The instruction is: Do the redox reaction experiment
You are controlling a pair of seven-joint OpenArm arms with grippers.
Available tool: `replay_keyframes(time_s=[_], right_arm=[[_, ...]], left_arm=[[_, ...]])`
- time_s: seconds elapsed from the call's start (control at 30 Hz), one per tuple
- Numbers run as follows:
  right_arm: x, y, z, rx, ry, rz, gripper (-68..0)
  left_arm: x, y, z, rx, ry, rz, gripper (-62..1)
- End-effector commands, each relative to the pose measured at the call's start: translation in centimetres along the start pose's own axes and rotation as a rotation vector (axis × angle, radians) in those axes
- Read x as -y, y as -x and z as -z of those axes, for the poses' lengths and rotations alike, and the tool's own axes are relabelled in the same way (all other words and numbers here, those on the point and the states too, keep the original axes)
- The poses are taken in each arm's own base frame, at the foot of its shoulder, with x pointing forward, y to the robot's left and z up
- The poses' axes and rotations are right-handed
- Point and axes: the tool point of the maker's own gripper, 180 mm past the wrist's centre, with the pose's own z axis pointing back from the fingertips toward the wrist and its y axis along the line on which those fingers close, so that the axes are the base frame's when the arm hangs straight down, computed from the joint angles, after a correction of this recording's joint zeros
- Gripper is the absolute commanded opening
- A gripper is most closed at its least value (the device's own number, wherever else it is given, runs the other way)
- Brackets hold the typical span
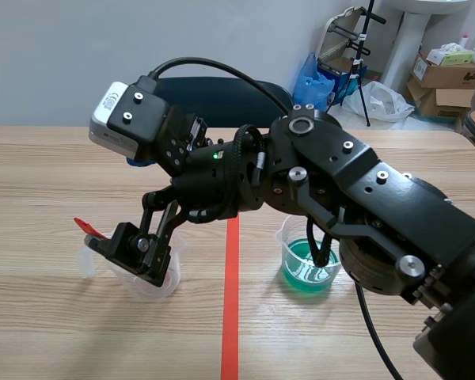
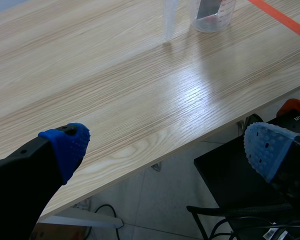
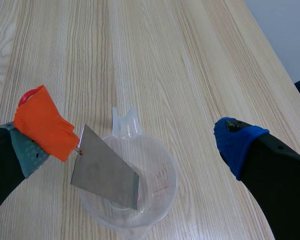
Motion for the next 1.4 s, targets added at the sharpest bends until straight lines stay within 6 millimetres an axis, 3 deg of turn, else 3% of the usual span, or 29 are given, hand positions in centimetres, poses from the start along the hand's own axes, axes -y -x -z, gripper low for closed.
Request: replay_keyframes(time_s=[0.0,0.87,1.13,1.37], right_arm=[[0.4,-1.3,0.1,0.034,0.004,-0.018,0.4],[-0.2,-0.9,0.2,0.025,-0.011,-0.016,0.4],[-2.1,0.4,0.0,0.002,-0.066,-0.028,0.4],[-3.1,0.9,-1.7,0.066,-0.078,-0.003,0.4]], left_arm=[[0.1,-0.6,0.1,0.028,-0.001,-0.007,1.4],[0.1,-0.7,0.1,0.037,-0.002,-0.008,1.4],[-0.7,-1.8,2.1,0.111,-0.02,0.02,1.4],[0.4,-3.5,3.5,0.174,0.032,0.037,1.4]])
